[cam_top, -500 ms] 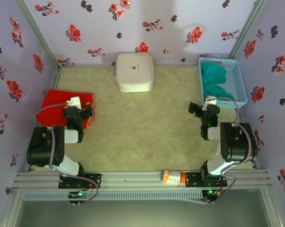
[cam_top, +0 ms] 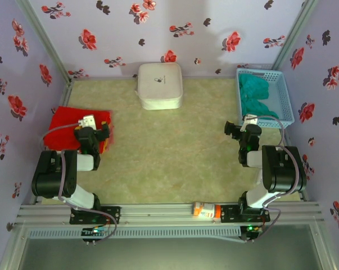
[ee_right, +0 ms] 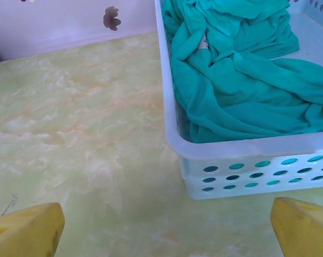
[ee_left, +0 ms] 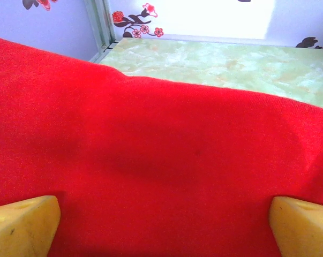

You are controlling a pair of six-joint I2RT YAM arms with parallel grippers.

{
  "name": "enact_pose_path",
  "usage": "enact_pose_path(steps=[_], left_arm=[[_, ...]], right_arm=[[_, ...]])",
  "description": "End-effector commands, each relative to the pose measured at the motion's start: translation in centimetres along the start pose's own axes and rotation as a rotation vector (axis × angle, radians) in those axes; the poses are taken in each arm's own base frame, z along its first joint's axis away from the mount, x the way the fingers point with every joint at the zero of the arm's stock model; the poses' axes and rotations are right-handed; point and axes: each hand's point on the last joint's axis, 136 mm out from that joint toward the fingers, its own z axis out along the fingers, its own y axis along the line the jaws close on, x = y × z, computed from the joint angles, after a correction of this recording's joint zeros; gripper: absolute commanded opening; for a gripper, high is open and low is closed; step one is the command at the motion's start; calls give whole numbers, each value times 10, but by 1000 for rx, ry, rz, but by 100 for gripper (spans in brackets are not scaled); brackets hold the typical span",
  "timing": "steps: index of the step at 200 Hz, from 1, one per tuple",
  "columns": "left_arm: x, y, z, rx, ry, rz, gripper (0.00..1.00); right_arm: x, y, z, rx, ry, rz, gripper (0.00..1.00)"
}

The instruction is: Fold and stack the t-shirts

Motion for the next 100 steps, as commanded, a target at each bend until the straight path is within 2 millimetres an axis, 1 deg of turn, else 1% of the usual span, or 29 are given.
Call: enact_pose_path(steps=[1, 63, 89, 100], left_arm=[[-1, 3, 3, -30, 0, 9, 100], [-2, 1, 3, -29, 0, 14, 100], [-2, 2, 3, -33, 0, 14, 100], [-4, 2, 2, -34, -4, 13, 100]], right_arm=[[-4, 1, 2, 4, -9, -6, 99], [-3, 0, 2, 15, 2, -10, 99], [-8, 5, 2, 7, 9, -26, 99], [-8, 3, 2, 23, 7, -29, 99]])
